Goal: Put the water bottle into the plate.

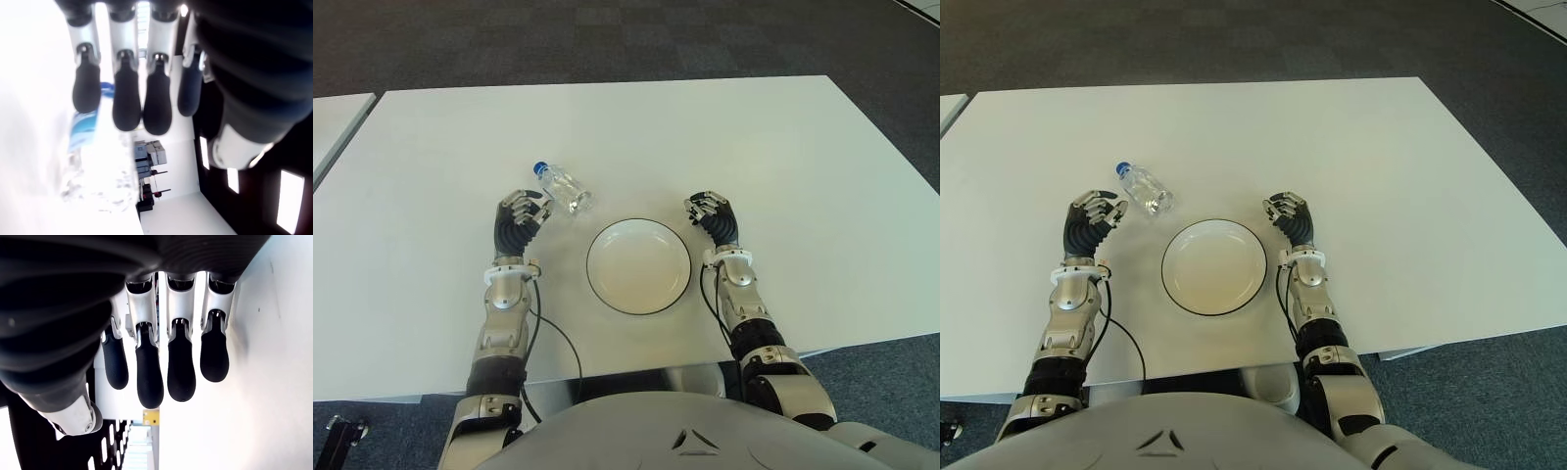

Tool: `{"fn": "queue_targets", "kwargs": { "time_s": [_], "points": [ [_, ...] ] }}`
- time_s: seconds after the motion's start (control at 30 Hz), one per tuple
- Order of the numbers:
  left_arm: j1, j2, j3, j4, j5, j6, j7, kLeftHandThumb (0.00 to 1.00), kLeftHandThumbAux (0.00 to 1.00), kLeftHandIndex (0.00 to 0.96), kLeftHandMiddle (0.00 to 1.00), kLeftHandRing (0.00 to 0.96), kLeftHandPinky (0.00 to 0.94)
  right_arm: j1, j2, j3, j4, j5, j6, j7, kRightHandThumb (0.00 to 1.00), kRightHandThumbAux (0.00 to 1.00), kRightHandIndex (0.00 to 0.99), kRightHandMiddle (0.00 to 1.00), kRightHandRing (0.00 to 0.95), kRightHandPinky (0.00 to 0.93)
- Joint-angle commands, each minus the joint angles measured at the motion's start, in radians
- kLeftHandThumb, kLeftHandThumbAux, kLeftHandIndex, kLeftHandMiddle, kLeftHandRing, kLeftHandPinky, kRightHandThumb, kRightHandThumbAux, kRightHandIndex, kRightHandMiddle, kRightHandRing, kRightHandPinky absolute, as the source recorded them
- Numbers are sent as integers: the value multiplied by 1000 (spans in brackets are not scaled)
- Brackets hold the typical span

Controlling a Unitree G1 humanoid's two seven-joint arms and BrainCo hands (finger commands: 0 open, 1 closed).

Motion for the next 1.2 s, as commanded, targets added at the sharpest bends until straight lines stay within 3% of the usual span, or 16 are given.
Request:
{"fn": "queue_targets", "kwargs": {
  "time_s": [0.03, 0.1, 0.2, 0.33, 0.43, 0.57, 0.63, 0.67, 0.77, 0.87, 0.97, 1.2],
  "points": [
    [15, 23, -34, -48, 111, 31, 59, 707, 714, 434, 687, 672, 665, 8, 4, -2, 25, 7, 29, 5, 707, 728, 433, 605, 624, 637],
    [10, 57, -58, -43, 249, 31, 152, 707, 715, 434, 699, 684, 673, 6, 5, -5, 28, 12, 28, 9, 707, 727, 433, 606, 623, 634],
    [-26, 119, -98, -21, 447, 91, 277, 707, 715, 433, 710, 696, 678, 4, 6, -7, 33, 14, 27, 11, 707, 727, 433, 607, 624, 636],
    [-68, 169, -129, 11, 560, 143, 338, 708, 715, 433, 716, 706, 693, 3, 6, -9, 33, 15, 24, 12, 707, 727, 433, 608, 624, 636],
    [-81, 202, -157, 14, 635, 182, 371, 707, 714, 431, 694, 684, 654, 3, 7, -9, 34, 15, 20, 12, 707, 728, 433, 609, 624, 635],
    [-103, 257, -198, 23, 709, 232, 368, 703, 711, 420, 448, 428, 430, 2, 7, -9, 36, 18, 18, 12, 707, 728, 433, 610, 624, 639],
    [-134, 288, -213, 60, 723, 242, 363, 702, 709, 415, 370, 355, 362, 1, 7, -10, 37, 20, 16, 13, 707, 727, 433, 611, 625, 640],
    [-148, 301, -219, 79, 727, 245, 364, 668, 665, 329, 307, 299, 309, 1, 7, -10, 38, 20, 15, 13, 707, 727, 434, 612, 625, 639],
    [-182, 332, -244, 123, 746, 255, 373, 652, 584, 195, 183, 176, 193, 2, 8, -9, 39, 20, 11, 13, 707, 727, 434, 614, 625, 637],
    [-206, 355, -275, 152, 770, 269, 387, 657, 542, 122, 97, 86, 94, 3, 9, -9, 39, 21, 6, 14, 707, 728, 434, 614, 625, 637],
    [-258, 368, -317, 216, 799, 289, 400, 680, 487, 72, 34, 29, 30, 2, 9, -8, 38, 19, 11, 10, 706, 728, 434, 611, 624, 638],
    [-386, 376, -408, 409, 830, 319, 432, 709, 391, 7, 2, 2, 2, 0, 9, -5, 37, 8, 29, -8, 707, 728, 434, 601, 621, 636]
  ]
}}
